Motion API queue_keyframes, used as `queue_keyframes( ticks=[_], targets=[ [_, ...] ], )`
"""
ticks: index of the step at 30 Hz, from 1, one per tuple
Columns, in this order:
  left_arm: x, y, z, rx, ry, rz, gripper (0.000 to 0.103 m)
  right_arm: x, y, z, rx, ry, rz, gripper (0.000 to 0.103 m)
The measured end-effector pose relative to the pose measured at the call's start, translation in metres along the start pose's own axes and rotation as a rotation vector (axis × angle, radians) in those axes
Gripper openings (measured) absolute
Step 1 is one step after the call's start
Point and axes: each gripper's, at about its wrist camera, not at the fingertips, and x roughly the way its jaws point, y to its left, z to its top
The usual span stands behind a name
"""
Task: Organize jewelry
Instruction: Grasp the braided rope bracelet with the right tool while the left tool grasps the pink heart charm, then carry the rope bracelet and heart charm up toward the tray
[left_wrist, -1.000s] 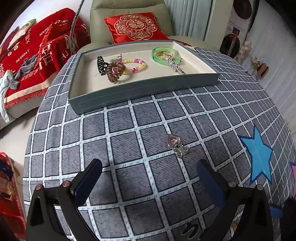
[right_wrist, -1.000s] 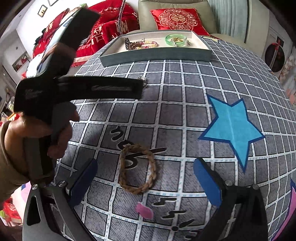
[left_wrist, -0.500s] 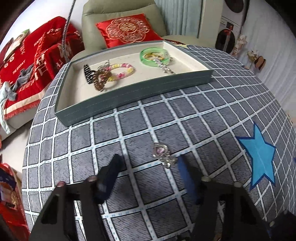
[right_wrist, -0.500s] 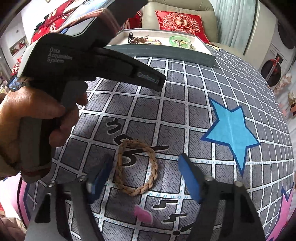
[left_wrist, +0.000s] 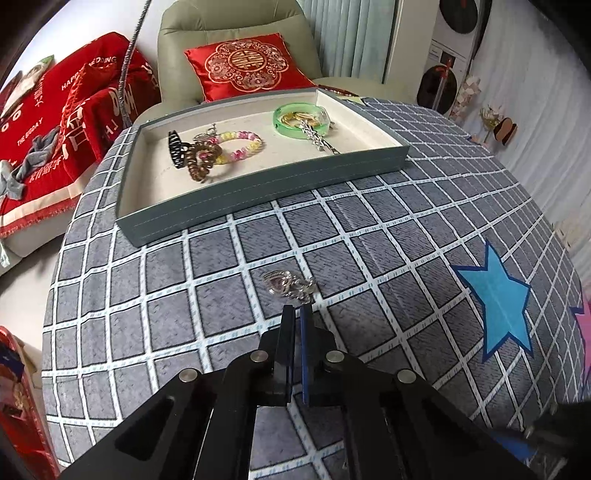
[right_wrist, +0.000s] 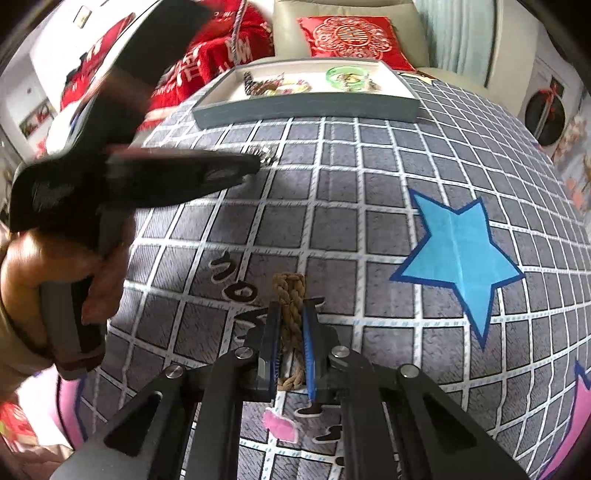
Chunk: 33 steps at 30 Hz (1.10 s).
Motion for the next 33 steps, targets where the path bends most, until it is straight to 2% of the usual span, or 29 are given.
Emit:
queue_keyframes(
  ticks=[8,13,14,15,16,17,19,21,24,27,30,33],
  targets=[
    [-0.016,0.01,-0.003,-0.029,-0.024,-0.022,0.017,-0.019,-0.025,0.014,0.082,-0.055,0.036,0.012],
    [-0.017,0.01,0.003,-0.084,-0.023,0.007,0.018,-0.021,-0.037,0.018,0.126,-0.062,0.051,0.012],
    [-0.015,0.01,0.004,-0.109,-0.001,0.009,0.026,-0.022,-0.039,0.017,0.132,-0.064,0.054,0.012],
    [-0.013,0.011,0.005,-0.121,0.009,0.005,0.042,-0.022,-0.04,0.017,0.136,-0.066,0.056,0.012],
    [-0.011,0.011,0.006,-0.138,0.017,0.003,0.098,-0.023,-0.041,0.016,0.139,-0.068,0.06,0.012],
    [-0.012,0.013,0.006,-0.166,0.0,0.026,0.103,-0.023,-0.042,0.015,0.141,-0.07,0.063,0.012],
    [-0.015,0.01,0.006,-0.167,-0.034,0.064,0.103,-0.026,-0.044,0.012,0.143,-0.075,0.068,0.012],
    [-0.009,0.007,0.007,-0.154,-0.012,0.081,0.103,-0.028,-0.047,0.011,0.146,-0.083,0.071,0.012],
    [0.004,0.004,0.01,-0.156,0.01,0.147,0.103,-0.028,-0.052,0.011,0.149,-0.089,0.071,0.012],
    [0.022,0.001,0.015,-0.177,0.041,0.143,0.103,-0.029,-0.059,0.009,0.164,-0.093,0.077,0.012],
    [0.034,-0.003,0.022,-0.156,0.079,0.15,0.097,-0.028,-0.063,0.006,0.176,-0.092,0.079,0.012],
    [0.033,-0.011,0.021,-0.118,0.06,0.155,0.092,-0.028,-0.067,0.003,0.184,-0.094,0.078,0.012]
  ],
)
